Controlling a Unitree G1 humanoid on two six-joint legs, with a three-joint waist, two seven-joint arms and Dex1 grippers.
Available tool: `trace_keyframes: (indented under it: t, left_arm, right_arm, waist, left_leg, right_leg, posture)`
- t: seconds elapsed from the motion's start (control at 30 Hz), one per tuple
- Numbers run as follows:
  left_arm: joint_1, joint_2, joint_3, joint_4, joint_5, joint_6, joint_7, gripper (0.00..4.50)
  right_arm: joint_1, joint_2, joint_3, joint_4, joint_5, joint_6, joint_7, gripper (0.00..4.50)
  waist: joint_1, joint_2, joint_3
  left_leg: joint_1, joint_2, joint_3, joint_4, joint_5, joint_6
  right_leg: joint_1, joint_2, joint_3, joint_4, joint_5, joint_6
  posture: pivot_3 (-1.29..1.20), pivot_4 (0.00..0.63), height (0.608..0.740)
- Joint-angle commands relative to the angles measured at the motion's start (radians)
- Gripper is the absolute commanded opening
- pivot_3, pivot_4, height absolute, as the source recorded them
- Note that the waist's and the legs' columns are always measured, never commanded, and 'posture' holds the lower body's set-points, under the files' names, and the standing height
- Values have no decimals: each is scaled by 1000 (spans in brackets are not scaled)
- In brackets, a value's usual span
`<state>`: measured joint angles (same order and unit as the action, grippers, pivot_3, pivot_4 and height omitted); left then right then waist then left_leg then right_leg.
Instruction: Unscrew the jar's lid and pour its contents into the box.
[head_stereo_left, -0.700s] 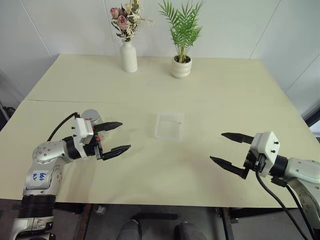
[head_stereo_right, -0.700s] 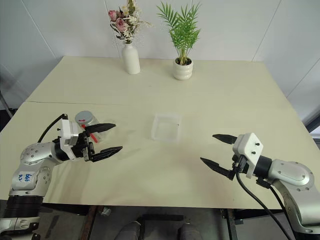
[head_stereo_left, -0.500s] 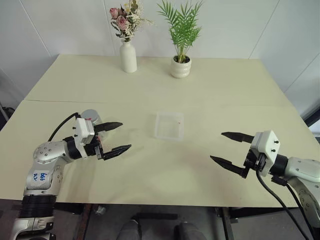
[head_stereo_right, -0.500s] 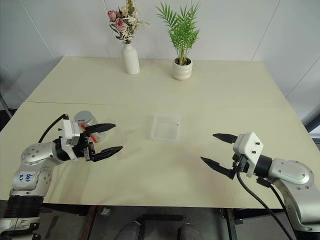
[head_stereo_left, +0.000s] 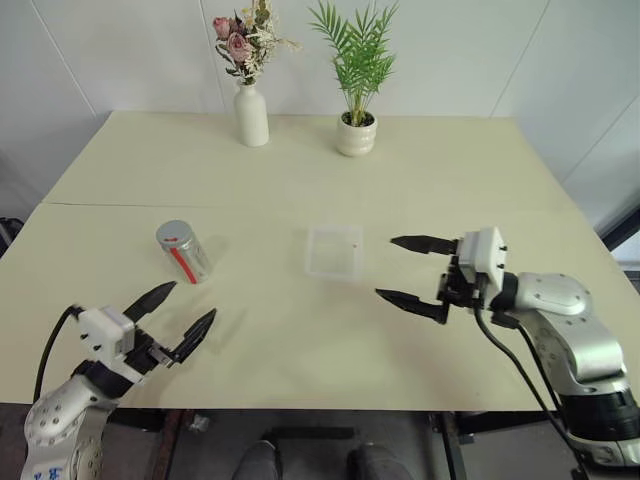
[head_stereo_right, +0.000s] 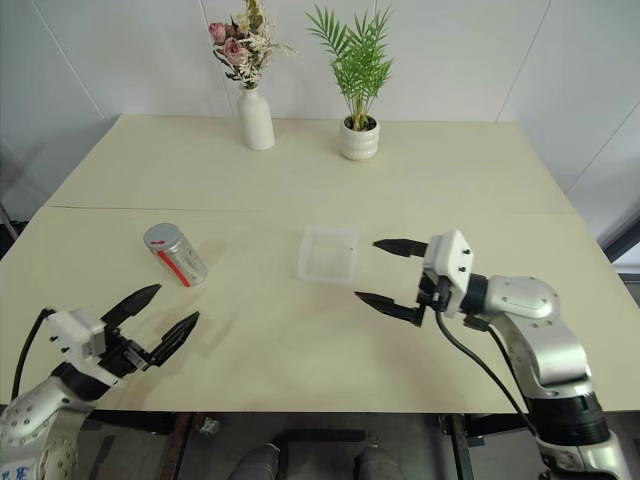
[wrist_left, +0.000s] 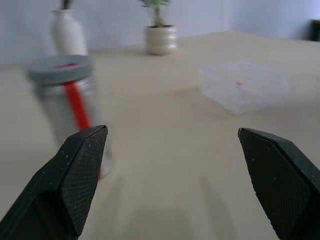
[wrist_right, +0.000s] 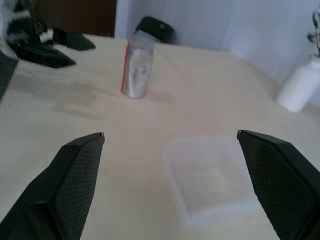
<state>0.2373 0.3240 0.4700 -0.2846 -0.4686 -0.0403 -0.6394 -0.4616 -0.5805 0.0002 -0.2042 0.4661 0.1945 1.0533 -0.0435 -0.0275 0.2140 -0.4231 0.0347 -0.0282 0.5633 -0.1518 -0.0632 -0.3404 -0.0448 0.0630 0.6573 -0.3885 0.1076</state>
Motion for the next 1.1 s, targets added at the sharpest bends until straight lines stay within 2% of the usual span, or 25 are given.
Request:
trace_keyframes:
  t: [0.03,0.1,0.3,0.7,1.1]
  left_arm:
    - [-7,-63,8,-15,41,-48,128,4465]
    - [-72,-100,0,17,117,-46,256,4465]
    - [-251,-72,-42,127,187,-55,336,4465]
    - [-434,-24,-80,283,203,-53,370,4465]
    - [-513,-31,-115,370,205,-41,401,4465]
  right_arm:
    - [-78,32,31,11,19,-17,31,4500]
    - [-119,38,46,34,29,4,58,4500]
    - [-146,79,74,51,5,5,29,4500]
    - [-95,98,66,-23,10,32,-37,4500]
    - [-67,104,59,-62,6,37,-85,4500]
  waist:
    - [8,-1,0]
    - [19,-1,0]
    - [23,-3,-1]
    - [15,-3,-1]
    - [14,-3,-1]
  left_leg:
    - [0,0,0,1,0,0]
    - [0,0,-2,2,0,0]
    - [-1,-1,-1,5,0,1]
    - [-2,3,-1,5,-2,-2]
    - [-2,2,-1,5,-2,-2]
  right_leg:
    - [0,0,0,0,0,0]
    - [0,1,-1,0,0,0]
    - [2,0,-1,-1,2,1]
    - [-1,4,-1,1,2,0]
    - [-1,4,-1,1,2,0]
  posture:
    - [0,150,740]
    - [0,150,740]
    - [0,150,740]
    - [0,150,740]
    - [0,150,740]
